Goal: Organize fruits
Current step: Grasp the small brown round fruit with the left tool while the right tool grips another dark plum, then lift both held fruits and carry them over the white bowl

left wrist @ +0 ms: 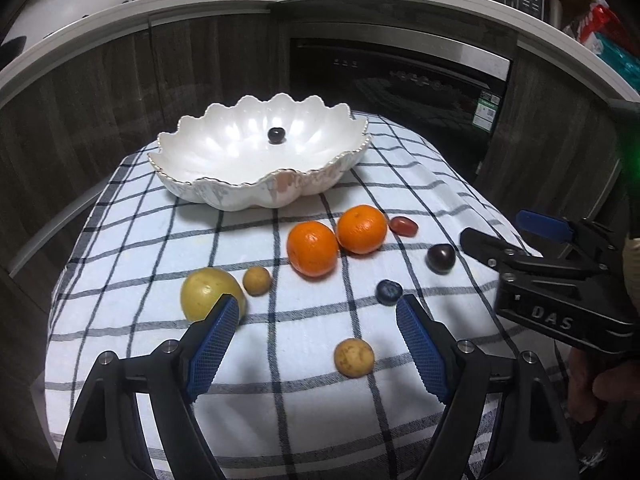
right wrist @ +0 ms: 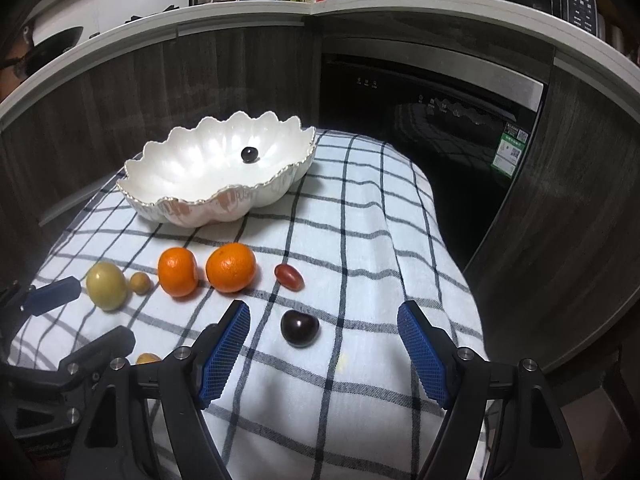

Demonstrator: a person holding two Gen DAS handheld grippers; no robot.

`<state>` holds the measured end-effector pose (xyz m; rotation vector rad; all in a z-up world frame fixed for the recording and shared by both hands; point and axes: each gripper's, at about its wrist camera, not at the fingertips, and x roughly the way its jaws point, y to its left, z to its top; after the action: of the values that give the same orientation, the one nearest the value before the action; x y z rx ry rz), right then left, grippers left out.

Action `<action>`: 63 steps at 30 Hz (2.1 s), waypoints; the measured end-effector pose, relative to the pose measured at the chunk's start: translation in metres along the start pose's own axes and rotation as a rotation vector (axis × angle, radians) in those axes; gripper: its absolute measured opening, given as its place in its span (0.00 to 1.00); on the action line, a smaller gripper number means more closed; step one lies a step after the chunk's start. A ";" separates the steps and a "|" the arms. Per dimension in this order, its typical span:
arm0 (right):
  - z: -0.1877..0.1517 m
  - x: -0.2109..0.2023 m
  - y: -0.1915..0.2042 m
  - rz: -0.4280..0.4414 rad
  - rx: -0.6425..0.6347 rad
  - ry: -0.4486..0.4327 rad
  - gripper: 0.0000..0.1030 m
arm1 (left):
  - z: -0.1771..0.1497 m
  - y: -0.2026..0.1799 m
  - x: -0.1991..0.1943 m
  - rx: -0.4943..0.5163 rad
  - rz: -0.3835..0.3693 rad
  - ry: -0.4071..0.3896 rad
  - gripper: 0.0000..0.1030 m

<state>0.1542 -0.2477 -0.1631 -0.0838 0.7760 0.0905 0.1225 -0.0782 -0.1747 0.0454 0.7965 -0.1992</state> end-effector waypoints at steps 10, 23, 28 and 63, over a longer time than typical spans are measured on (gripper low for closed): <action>-0.014 0.015 0.000 0.011 0.002 0.006 0.75 | -0.011 -0.008 0.010 0.038 -0.014 0.004 0.70; -0.016 0.030 0.000 0.010 0.005 0.011 0.75 | -0.024 -0.012 0.023 0.035 0.010 0.014 0.62; -0.017 0.038 0.004 0.004 -0.004 0.018 0.75 | -0.029 -0.012 0.031 0.024 0.009 0.044 0.54; -0.017 0.040 0.018 0.083 -0.036 0.043 0.29 | -0.029 -0.008 0.029 -0.020 -0.018 0.040 0.26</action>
<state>0.1688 -0.2300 -0.2044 -0.0882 0.8210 0.1816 0.1208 -0.0874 -0.2154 0.0228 0.8391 -0.2079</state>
